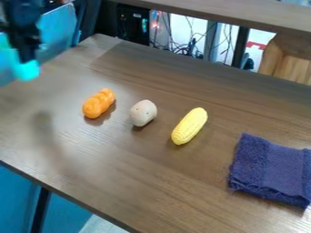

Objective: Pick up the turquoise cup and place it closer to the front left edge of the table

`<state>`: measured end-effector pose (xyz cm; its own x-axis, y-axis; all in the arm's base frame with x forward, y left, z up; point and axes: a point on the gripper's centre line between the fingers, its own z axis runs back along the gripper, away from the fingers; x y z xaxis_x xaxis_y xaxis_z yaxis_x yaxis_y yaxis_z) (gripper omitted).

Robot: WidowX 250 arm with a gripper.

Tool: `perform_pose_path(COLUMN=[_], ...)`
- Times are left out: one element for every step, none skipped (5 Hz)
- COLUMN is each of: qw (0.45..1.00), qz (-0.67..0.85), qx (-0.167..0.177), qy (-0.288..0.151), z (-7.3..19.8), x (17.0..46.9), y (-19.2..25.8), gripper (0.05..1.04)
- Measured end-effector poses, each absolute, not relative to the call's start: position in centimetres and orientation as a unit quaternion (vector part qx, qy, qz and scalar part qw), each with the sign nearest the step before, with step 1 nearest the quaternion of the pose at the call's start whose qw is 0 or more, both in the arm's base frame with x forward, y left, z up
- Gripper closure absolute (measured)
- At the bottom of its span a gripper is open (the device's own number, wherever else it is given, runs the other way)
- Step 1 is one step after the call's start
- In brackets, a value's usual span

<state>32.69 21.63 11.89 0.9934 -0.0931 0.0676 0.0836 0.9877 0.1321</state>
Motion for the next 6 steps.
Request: perform_pose_path(qw=[0.996, 0.997, 0.998, 0.995, 0.991, 0.983], qz=[-0.027, -0.02, -0.047, -0.082, -0.119, -0.174], qx=[0.081, 0.074, 0.024, -0.02, -0.019, -0.004], qy=[0.006, 0.031, 0.045, 0.059, 0.065, 0.06], z=[11.1, 10.4, 9.2, 7.5, 6.7, 6.4], x=[28.7, 25.9, 23.8, 22.8, 21.6, 22.2], y=[24.0, 25.8, 25.5, 23.7, 21.4, 18.3], gripper=[0.983, 0.983, 0.983, 0.983, 0.983, 0.983])
